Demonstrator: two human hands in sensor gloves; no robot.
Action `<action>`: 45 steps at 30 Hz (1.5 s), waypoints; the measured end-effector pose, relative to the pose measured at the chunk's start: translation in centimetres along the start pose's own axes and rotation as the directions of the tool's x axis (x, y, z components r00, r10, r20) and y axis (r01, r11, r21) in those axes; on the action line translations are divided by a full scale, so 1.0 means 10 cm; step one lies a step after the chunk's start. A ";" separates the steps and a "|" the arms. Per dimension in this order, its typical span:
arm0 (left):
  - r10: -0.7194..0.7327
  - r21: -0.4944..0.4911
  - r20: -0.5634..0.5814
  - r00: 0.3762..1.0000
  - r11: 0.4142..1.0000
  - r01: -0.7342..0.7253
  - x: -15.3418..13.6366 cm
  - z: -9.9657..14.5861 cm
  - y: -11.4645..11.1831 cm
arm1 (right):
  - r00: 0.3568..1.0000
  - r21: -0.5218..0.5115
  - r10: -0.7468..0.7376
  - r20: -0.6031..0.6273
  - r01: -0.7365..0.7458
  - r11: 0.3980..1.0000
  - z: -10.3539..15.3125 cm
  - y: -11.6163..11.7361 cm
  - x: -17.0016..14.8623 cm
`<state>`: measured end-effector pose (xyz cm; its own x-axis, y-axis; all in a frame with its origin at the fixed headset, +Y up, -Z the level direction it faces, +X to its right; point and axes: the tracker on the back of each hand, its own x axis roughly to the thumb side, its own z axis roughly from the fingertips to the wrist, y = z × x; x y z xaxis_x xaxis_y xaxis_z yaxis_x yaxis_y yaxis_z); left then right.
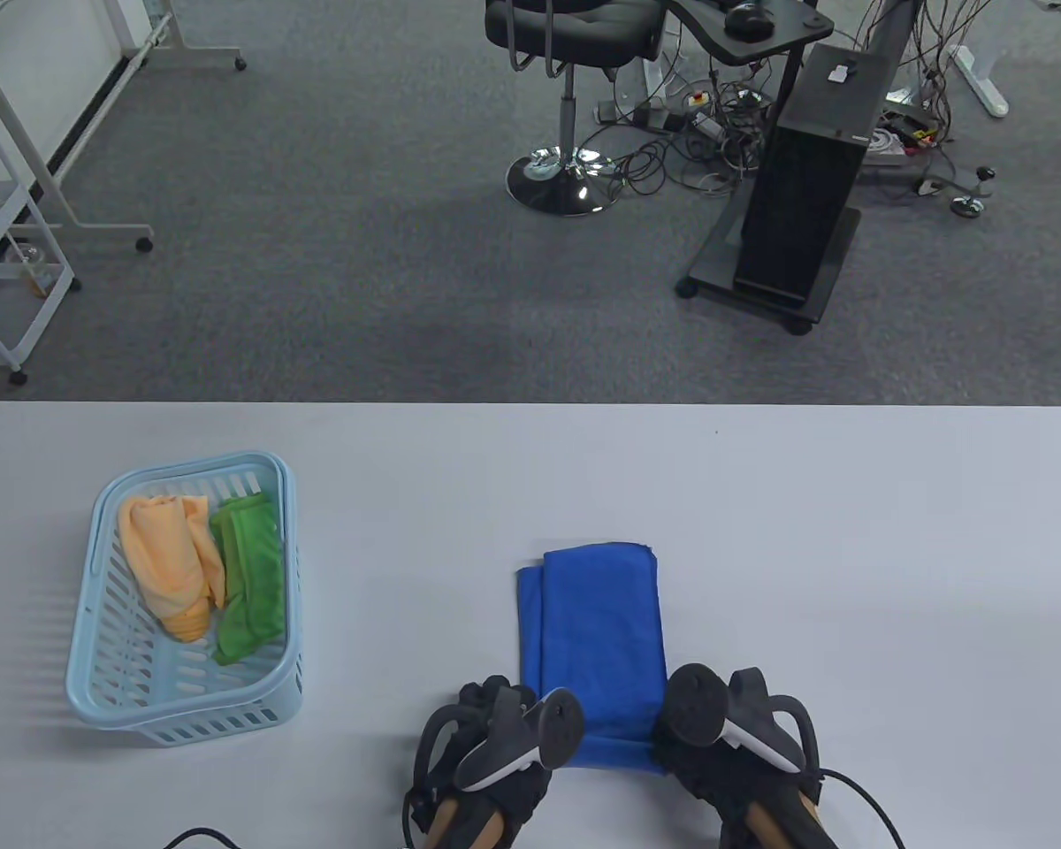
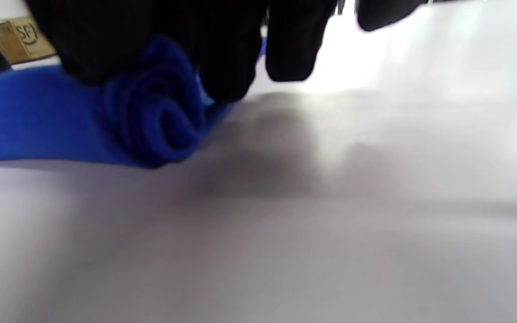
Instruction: Roll rectangular towel into towel roll
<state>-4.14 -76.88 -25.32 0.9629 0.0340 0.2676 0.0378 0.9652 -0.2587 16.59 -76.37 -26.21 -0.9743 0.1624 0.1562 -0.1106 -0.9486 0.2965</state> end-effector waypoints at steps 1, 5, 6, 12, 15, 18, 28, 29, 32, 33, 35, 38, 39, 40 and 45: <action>-0.007 0.006 -0.006 1.000 1.000 0.007 0.01 0.00 0.00 | 1.000 -0.019 0.004 0.000 -0.004 1.000 0.00 0.01 0.00; -0.067 -0.012 -0.020 0.998 0.998 0.067 0.05 0.01 -0.01 | 0.999 -0.078 0.018 0.043 -0.015 0.997 -0.02 0.05 0.06; -0.080 0.003 -0.024 0.996 0.997 0.080 0.06 0.02 -0.01 | 0.998 -0.111 0.041 0.046 -0.036 0.993 -0.03 0.06 0.08; -0.193 0.110 0.087 0.977 0.977 0.183 0.19 0.06 0.03 | 0.990 -0.124 0.133 0.040 -0.127 0.984 -0.04 0.09 0.12; -0.201 0.076 0.094 0.975 0.978 0.194 0.21 0.05 0.05 | 0.990 -0.078 0.138 0.035 -0.135 0.988 -0.04 0.08 0.11; -0.128 -0.049 0.107 0.986 0.990 0.133 0.16 0.06 0.06 | 0.996 -0.035 0.087 0.037 -0.086 0.996 -0.04 0.06 0.08; -0.185 -0.079 0.117 0.976 0.978 0.195 0.19 0.01 -0.04 | 0.979 0.118 0.205 0.019 -0.205 0.972 -0.05 0.17 0.08; -0.165 -0.073 0.126 0.978 0.982 0.175 0.18 0.01 -0.04 | 0.980 0.110 0.199 0.023 -0.201 0.974 -0.05 0.18 0.08; -0.150 -0.020 0.101 0.984 0.988 0.152 0.15 0.01 -0.07 | 0.978 0.087 0.206 0.017 -0.207 0.975 -0.05 0.20 0.10; -0.141 -0.025 0.094 0.985 0.989 0.144 0.15 0.02 -0.07 | 0.981 0.071 0.196 0.011 -0.196 0.978 -0.05 0.19 0.11; -0.128 -0.017 0.086 0.988 0.991 0.130 0.15 0.02 -0.02 | 0.989 0.034 0.150 0.015 -0.150 0.988 -0.05 0.18 0.11; -0.090 0.013 0.075 0.993 0.996 0.089 0.13 0.03 0.05 | 0.992 0.007 0.123 0.026 -0.123 0.992 -0.05 0.15 0.09; -0.069 0.007 0.074 0.995 0.998 0.069 0.11 0.04 0.05 | 0.993 -0.002 0.110 0.032 -0.110 0.994 -0.05 0.14 0.07; -0.059 0.004 0.076 0.995 0.998 0.059 0.10 0.04 0.04 | 0.994 -0.008 0.101 0.035 -0.101 0.995 -0.04 0.14 0.06; 0.024 0.012 0.064 0.998 1.000 -0.025 0.02 0.05 0.07 | 0.997 0.005 0.056 0.058 -0.056 0.998 -0.03 0.09 0.04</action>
<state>-4.09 -76.07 -24.99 0.9444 0.0742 0.3203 0.0102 0.9671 -0.2543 16.08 -77.21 -26.14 -0.9658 0.1250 0.2272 -0.0549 -0.9548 0.2921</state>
